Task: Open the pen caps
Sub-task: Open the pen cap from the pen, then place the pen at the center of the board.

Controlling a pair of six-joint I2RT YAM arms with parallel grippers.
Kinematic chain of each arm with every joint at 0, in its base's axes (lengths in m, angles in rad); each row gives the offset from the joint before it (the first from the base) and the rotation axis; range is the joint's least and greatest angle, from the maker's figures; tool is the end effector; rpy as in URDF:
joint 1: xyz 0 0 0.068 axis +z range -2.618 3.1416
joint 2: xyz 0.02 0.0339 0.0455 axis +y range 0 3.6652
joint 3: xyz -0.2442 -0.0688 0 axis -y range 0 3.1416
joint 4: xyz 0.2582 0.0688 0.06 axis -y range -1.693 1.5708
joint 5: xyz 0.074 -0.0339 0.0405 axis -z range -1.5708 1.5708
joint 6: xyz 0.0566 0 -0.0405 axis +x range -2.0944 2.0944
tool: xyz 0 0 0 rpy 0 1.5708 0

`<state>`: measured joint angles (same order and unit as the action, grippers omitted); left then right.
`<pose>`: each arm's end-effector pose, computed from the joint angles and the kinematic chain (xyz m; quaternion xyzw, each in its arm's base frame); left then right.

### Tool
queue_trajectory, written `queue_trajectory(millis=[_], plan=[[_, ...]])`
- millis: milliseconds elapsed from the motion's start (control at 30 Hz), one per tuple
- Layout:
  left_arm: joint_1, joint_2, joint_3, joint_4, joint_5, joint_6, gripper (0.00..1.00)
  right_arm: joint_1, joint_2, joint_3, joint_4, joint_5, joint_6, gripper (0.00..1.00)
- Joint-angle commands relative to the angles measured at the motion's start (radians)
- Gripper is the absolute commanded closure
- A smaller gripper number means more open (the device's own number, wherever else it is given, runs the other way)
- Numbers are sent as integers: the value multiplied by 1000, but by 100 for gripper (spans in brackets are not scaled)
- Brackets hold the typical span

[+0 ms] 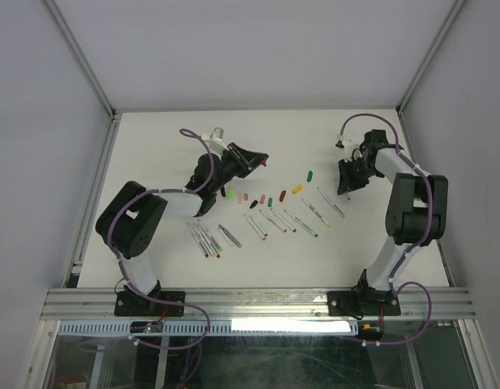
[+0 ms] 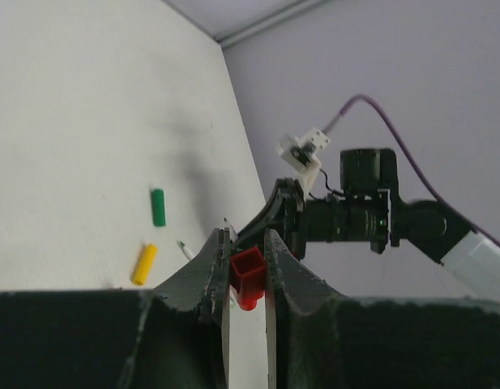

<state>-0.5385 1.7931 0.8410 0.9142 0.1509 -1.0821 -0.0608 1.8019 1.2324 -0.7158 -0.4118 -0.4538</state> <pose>0.3410 -0.2136 0.1712 -0.1425 0.7060 -0.5385 0.4374 0.3619 0.0007 0.1417 -0.2177 0.9446 0.1603 0.1862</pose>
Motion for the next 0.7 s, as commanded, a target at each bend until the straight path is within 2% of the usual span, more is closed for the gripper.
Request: queue_trajectory(millis=[0,300,667], plan=[[-78,6,87,-120,-59,64,100,4,4,33,-1,43,-29,87],[-206,172,258,-271,-77,111,100,5,44,29,5,64,-32,82],[-264,311,517,-509,-157,161,100,10,69,29,1,85,-33,62]])
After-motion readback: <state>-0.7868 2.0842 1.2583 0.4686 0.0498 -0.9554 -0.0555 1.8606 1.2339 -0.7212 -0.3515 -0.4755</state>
